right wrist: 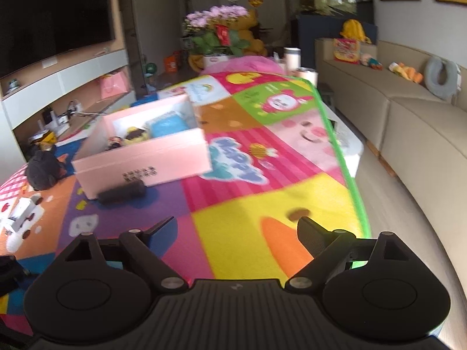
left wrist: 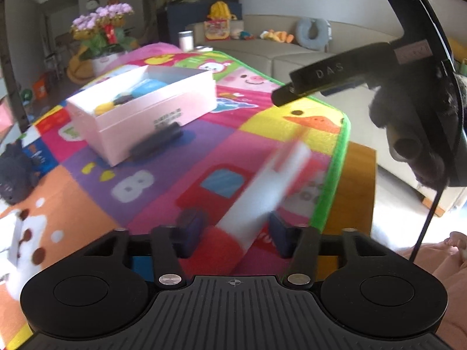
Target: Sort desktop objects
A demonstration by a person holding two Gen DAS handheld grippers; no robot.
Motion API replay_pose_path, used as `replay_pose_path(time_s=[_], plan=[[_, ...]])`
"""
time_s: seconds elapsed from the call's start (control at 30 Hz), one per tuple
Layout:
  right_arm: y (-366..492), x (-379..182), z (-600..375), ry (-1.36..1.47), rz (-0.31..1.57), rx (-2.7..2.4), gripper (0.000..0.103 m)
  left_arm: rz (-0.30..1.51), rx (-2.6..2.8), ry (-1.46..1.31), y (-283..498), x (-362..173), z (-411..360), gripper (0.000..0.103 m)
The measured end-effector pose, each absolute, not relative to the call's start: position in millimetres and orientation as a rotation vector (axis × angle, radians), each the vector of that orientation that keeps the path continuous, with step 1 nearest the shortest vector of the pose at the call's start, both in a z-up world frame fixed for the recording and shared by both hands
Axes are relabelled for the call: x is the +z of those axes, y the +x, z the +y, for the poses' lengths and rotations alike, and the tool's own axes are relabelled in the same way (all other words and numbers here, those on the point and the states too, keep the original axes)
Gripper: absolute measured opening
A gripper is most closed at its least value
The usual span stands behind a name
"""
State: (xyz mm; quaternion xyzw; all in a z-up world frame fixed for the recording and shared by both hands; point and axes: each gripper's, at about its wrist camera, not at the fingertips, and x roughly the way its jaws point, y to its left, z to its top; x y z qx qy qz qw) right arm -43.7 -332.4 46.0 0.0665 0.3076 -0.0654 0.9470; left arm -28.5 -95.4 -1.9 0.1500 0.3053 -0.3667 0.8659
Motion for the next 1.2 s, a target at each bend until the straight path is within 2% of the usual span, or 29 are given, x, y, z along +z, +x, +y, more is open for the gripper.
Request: replay_pose_path(time_s=[0.17,0.33,0.43,0.6,0.63,0.77,0.8,1.2], plan=[[-15.6,51.7,-302.2,0.096,0.611,-0.045,0.092,0.673,-0.617,0.267,-21.4,-1.2,-52.4,0.04],[25.0,41.8,-265.3,0.061,0.642,0.046,0.092,0.715,-0.477,0.216,-24.6,-1.0,-2.5,0.043],[54.1,30.2,-246.1,0.088,0.682,0.076,0.092,0.722,-0.415,0.167,-25.3,0.6,21.3,0.052],[92.1,5.0,-221.6,0.101,0.753,0.05,0.092,0.678,-0.382,0.069,-28.8,11.9,50.0,0.094],[94.5,2.0,-219.2,0.101,0.758,0.05,0.092,0.662,-0.348,0.049,-26.5,15.0,55.8,0.098],[89.8,0.6,-209.7,0.035,0.738,0.067,0.076,0.662,-0.179,-0.032,-2.0,20.3,73.6,0.098],[87.6,1.1,-209.0,0.024,0.737,0.078,0.075,0.658,-0.15,-0.051,5.9,20.1,76.9,0.098],[27.6,5.2,-258.6,0.066,0.736,0.034,0.075,0.762,-0.147,-0.078,55.8,1.6,47.5,0.098]])
